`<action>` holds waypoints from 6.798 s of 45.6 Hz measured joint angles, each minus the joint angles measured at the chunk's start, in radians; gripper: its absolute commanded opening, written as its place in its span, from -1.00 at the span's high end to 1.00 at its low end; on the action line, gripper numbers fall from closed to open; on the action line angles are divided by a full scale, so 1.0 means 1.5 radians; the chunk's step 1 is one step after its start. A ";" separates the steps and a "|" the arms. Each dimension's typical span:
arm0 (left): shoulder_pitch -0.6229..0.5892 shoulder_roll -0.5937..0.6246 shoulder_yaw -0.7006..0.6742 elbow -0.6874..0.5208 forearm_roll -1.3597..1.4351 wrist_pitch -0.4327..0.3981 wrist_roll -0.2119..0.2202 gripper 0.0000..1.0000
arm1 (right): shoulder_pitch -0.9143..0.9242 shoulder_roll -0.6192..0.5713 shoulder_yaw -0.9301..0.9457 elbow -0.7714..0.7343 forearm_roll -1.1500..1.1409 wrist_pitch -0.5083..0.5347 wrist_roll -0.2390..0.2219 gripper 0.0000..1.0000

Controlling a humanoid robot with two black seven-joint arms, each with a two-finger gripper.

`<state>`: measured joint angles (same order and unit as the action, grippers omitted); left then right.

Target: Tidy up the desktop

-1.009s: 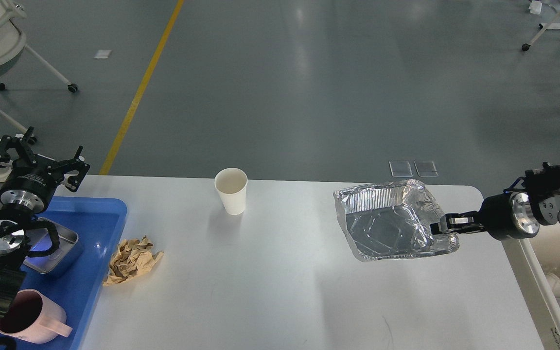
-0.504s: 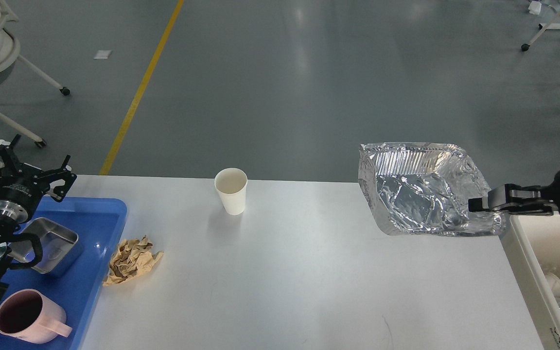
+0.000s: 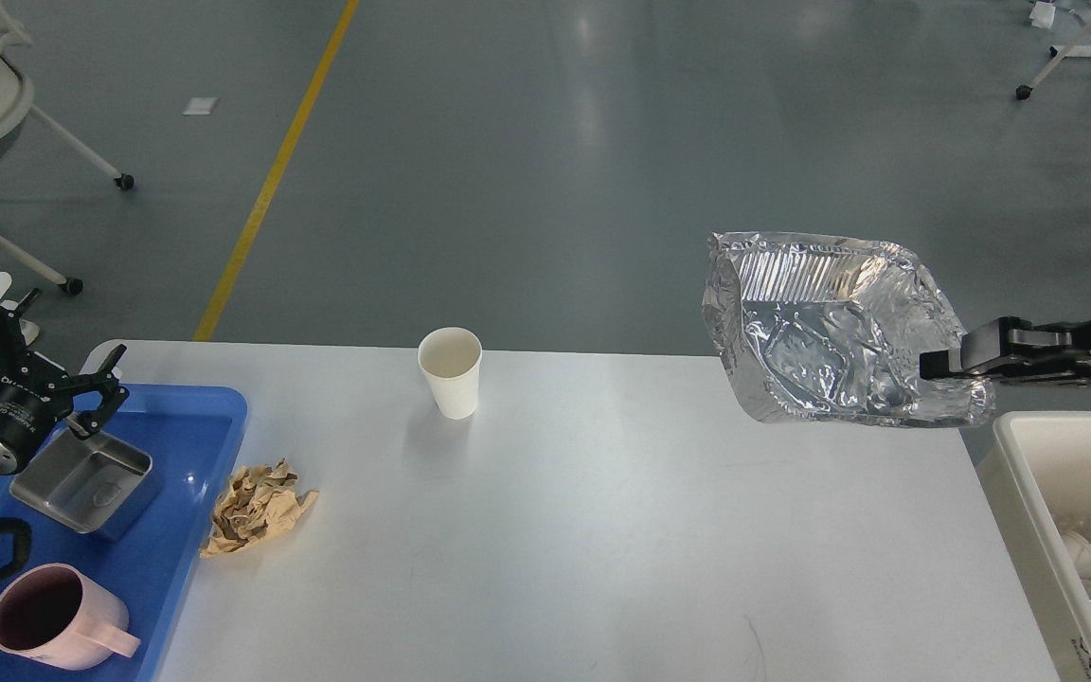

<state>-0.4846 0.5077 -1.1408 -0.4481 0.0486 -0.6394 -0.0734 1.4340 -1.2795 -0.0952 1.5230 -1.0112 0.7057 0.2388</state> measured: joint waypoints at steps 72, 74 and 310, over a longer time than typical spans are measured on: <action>0.030 0.207 0.088 -0.084 0.221 0.048 0.042 -0.95 | 0.027 0.364 -0.025 -0.041 0.259 -0.081 -0.280 1.00; 0.037 0.233 0.093 -0.111 0.229 0.051 0.040 -0.95 | 0.026 0.367 -0.025 -0.041 0.259 -0.081 -0.280 1.00; -0.279 -0.274 0.449 -0.057 0.835 0.134 0.208 1.00 | -0.002 0.422 -0.035 -0.099 0.191 -0.095 -0.279 1.00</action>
<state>-0.9036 0.0971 -0.4676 -0.5330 1.3005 -0.4382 0.2385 1.4312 -0.6463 -0.1475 1.3744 -0.7240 0.5629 -0.1795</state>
